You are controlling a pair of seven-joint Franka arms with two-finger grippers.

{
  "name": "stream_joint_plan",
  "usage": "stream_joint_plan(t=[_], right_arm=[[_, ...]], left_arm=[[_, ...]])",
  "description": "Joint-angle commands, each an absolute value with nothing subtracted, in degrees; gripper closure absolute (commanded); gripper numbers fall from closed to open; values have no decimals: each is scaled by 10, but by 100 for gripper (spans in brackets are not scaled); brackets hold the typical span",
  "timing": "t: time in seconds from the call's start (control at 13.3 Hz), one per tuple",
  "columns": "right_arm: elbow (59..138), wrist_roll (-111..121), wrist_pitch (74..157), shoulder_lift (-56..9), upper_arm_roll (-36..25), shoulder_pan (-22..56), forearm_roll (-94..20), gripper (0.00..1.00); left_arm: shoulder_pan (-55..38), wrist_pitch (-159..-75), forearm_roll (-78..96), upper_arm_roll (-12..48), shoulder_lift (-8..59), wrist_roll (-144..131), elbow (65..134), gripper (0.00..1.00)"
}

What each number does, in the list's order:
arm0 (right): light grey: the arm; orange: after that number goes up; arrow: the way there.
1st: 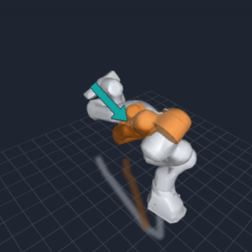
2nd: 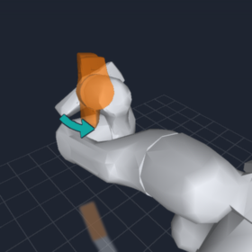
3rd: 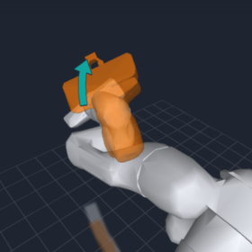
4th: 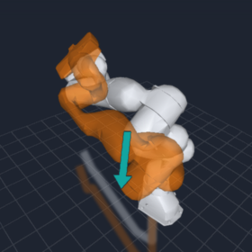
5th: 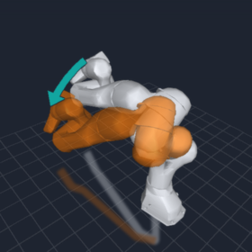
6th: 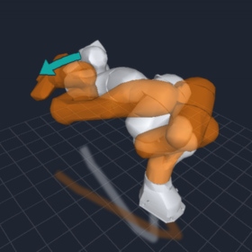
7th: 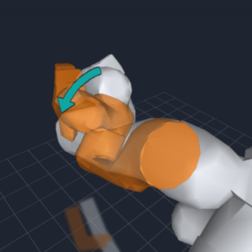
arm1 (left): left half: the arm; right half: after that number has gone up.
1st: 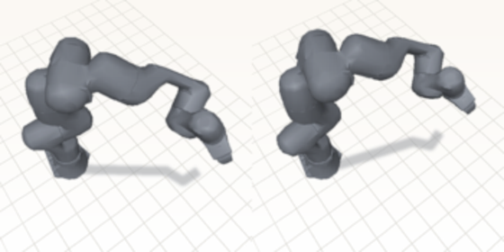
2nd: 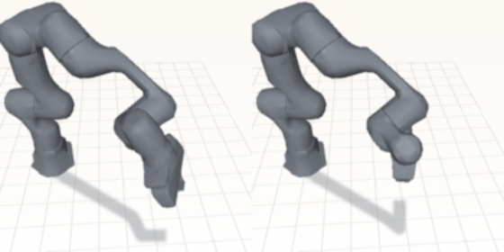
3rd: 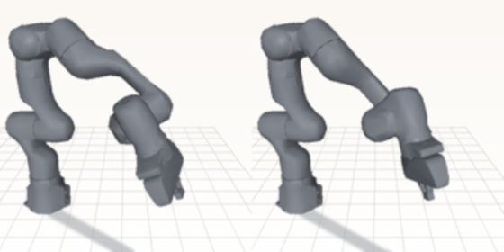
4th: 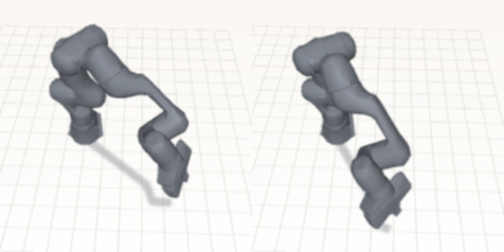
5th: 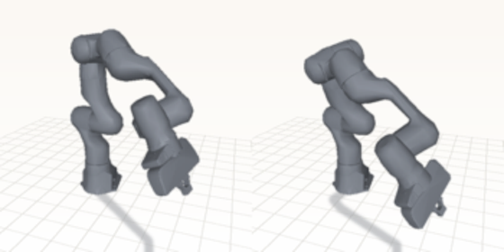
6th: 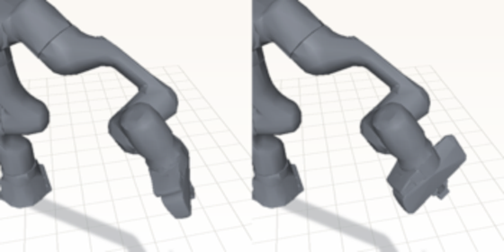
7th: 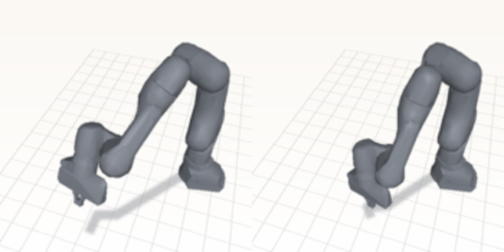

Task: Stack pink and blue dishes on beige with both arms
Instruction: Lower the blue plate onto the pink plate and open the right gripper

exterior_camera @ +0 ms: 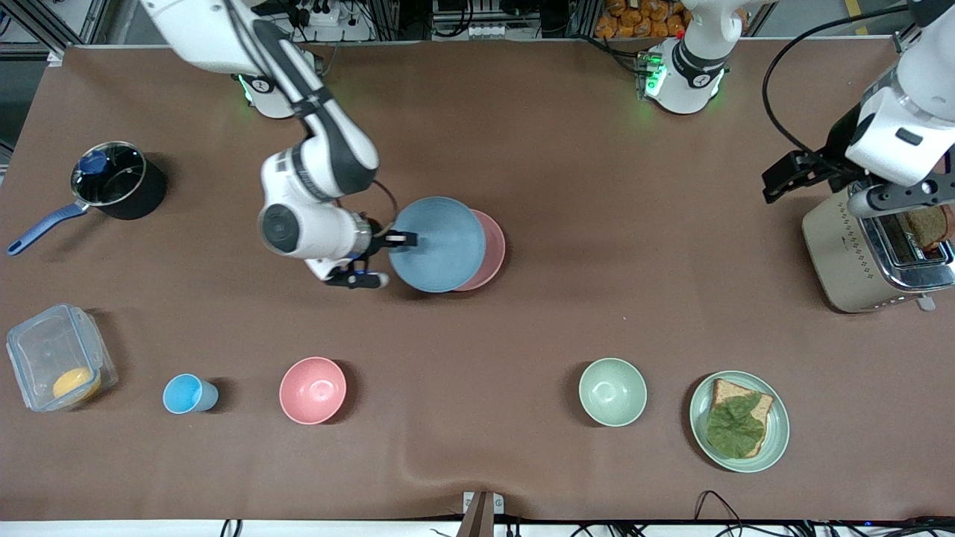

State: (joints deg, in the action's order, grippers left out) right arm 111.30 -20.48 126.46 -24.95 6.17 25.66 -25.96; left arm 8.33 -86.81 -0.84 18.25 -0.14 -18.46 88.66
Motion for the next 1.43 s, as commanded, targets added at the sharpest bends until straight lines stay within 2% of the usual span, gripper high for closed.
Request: stream_joint_plan(t=[0.0,0.38,1.12,1.2,1.27,1.35], right_arm=[[1122,-219,1281,-253,54,267,-272,100],[1141,-222,1310,-255,54,296,-271,100],[1129,-223,1321,-279,54,302,-270,100],[1129,-223,1319,-279,53,301,-270,73],[1129,-223,1318,-279,53,301,-270,28],[1128,-225,1317,-279,53,301,-270,0]], left_arm=[[67,-843,2,150,-28,-150,889,0],[31,-825,5,85,-46,-74,894,0],[28,-818,4,82,-54,-59,893,0],[28,-818,4,82,-56,-59,892,0],[28,-818,4,82,-60,-60,892,0],[28,-818,4,82,-62,-61,892,0]])
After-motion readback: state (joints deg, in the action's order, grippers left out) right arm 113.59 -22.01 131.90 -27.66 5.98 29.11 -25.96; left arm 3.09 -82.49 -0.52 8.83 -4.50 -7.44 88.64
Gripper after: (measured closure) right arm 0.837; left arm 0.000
